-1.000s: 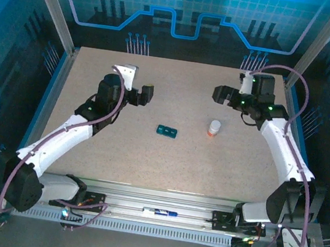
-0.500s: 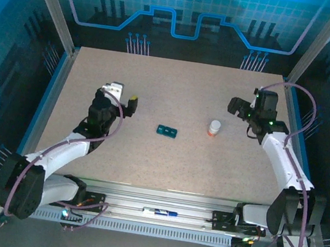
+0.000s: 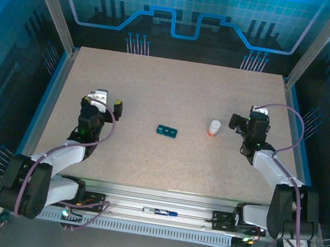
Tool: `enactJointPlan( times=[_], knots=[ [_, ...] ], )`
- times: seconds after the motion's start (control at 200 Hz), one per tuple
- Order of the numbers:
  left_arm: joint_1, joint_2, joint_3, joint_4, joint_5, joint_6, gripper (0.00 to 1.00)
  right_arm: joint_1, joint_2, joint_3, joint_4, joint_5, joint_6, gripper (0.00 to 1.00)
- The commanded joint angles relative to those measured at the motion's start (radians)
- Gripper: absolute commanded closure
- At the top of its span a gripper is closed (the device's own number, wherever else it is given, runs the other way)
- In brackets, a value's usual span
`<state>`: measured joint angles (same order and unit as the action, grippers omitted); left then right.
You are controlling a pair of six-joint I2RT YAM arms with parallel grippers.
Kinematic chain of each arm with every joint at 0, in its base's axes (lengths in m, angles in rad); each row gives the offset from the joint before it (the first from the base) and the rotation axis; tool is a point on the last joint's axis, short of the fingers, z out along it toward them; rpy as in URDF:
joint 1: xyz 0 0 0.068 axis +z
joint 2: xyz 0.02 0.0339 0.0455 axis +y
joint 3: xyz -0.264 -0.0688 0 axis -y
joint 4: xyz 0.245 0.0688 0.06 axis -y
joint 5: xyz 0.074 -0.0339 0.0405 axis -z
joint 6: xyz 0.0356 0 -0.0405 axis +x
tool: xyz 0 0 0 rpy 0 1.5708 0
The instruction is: Sort the pills into containers
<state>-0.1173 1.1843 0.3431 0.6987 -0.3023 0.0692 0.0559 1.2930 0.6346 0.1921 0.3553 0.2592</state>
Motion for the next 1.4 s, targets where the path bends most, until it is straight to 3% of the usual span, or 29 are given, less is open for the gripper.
enactJointPlan(
  times=[0.0, 0.23, 0.355, 0.445, 0.565, 0.655, 0.755, 0.84, 0.931, 0.986, 1.146, 1.396],
  knots=[
    [0.019, 0.072, -0.042, 0.145, 0.044, -0.027, 0.01, -0.003, 0.037, -0.038, 0.2, 0.051, -0.062, 0.0],
    [0.032, 0.273, -0.106, 0.419, 0.022, -0.042, 0.01, 0.004, 0.058, -0.129, 0.479, -0.032, -0.159, 0.0],
    [0.031, 0.41, -0.121, 0.597, 0.03, -0.026, 0.01, 0.011, 0.053, -0.127, 0.452, -0.025, -0.174, 0.0],
    [0.031, 0.389, -0.11, 0.535, 0.039, -0.035, 0.01, 0.02, 0.031, -0.105, 0.338, 0.01, -0.189, 0.0],
    [0.032, 0.389, -0.095, 0.514, 0.049, -0.029, 0.01, 0.031, 0.035, -0.151, 0.382, -0.012, -0.193, 0.0],
    [0.031, 0.379, -0.065, 0.444, 0.063, -0.023, 0.01, 0.049, 0.087, -0.216, 0.503, 0.001, -0.214, 0.0],
    [0.033, 0.378, -0.041, 0.398, 0.065, -0.022, 0.01, 0.076, 0.189, -0.305, 0.791, -0.036, -0.266, 0.0],
    [0.032, 0.376, -0.026, 0.365, 0.067, -0.019, 0.01, 0.096, 0.268, -0.311, 0.888, -0.054, -0.307, 0.0],
    [0.035, 0.375, -0.012, 0.337, 0.074, -0.023, 0.01, 0.067, 0.247, -0.255, 0.737, -0.06, -0.26, 0.0],
    [0.04, 0.374, -0.004, 0.317, 0.085, -0.027, 0.01, 0.019, 0.235, -0.254, 0.708, -0.126, -0.22, 0.0],
    [0.101, 0.365, 0.044, 0.213, 0.188, -0.069, 0.01, 0.027, 0.242, -0.257, 0.732, -0.108, -0.23, 0.0],
    [0.102, 0.367, 0.045, 0.213, 0.19, -0.069, 0.01, 0.051, 0.244, -0.254, 0.73, -0.091, -0.251, 0.0]
  ],
)
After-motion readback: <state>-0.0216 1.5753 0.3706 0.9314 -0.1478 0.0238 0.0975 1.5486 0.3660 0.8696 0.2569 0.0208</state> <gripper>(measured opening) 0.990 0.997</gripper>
